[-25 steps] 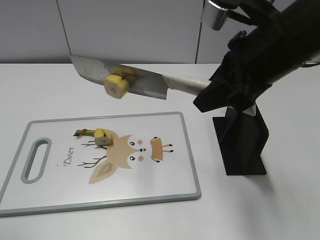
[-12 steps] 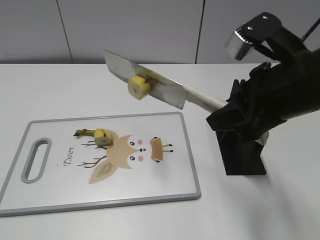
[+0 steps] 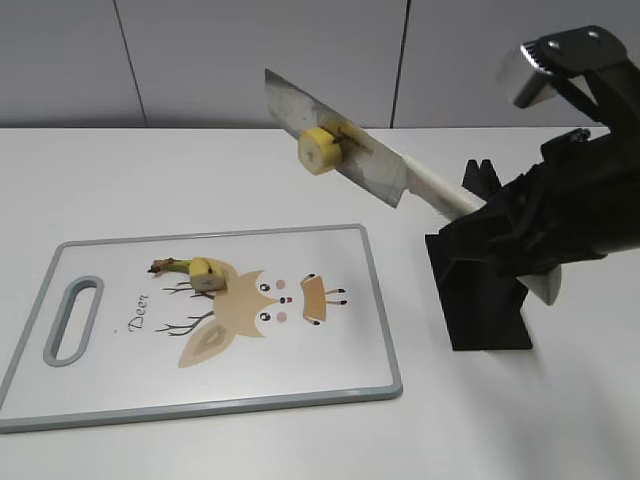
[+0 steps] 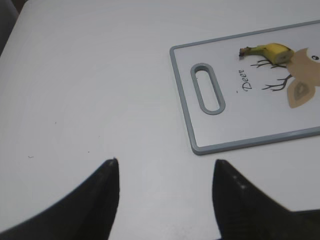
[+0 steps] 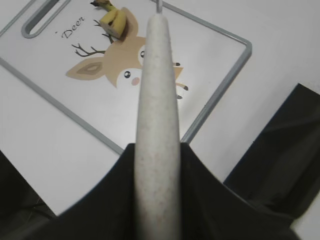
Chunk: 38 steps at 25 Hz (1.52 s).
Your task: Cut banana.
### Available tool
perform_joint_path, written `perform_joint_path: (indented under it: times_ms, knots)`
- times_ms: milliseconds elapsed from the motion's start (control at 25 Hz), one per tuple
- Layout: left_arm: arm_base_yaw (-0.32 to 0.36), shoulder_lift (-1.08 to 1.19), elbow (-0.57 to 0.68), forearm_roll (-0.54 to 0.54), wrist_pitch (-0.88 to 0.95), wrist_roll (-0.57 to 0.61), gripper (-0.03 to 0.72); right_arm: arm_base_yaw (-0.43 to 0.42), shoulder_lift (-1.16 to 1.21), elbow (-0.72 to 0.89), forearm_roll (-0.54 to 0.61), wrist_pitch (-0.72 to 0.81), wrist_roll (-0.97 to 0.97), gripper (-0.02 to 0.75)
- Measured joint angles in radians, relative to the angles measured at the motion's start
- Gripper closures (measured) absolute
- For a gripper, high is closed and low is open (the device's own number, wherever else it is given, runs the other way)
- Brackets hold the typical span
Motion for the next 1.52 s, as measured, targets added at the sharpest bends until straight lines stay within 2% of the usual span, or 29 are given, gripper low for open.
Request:
perform_joint_path:
  times_ms: [160, 400, 680, 1000, 1200, 1520]
  knots:
    - [0.000, -0.004, 0.006, -0.005, -0.018, 0.000, 0.130, 0.000, -0.060, 0.019, -0.119, -0.022, 0.183, 0.565]
    - [0.000, -0.008, 0.037, 0.008, -0.110, -0.001, 0.131, 0.000, -0.151, 0.019, -0.373, -0.025, 0.552, 0.565]
    - [0.000, -0.008, 0.043, 0.012, -0.127, -0.003, 0.131, 0.000, -0.201, 0.019, -0.667, 0.061, 0.963, 0.565]
    - [0.000, -0.008, 0.044, 0.012, -0.129, -0.003, 0.140, 0.000, -0.230, 0.071, -0.756, 0.073, 1.156, 0.565]
    - [0.000, -0.008, 0.044, 0.012, -0.130, -0.003, 0.143, 0.000, -0.238, 0.147, -0.759, 0.003, 1.178, 0.565]
    - [0.000, -0.008, 0.044, 0.012, -0.130, -0.003, 0.149, 0.000, -0.208, 0.159, -0.775, -0.069, 1.181, 0.565]
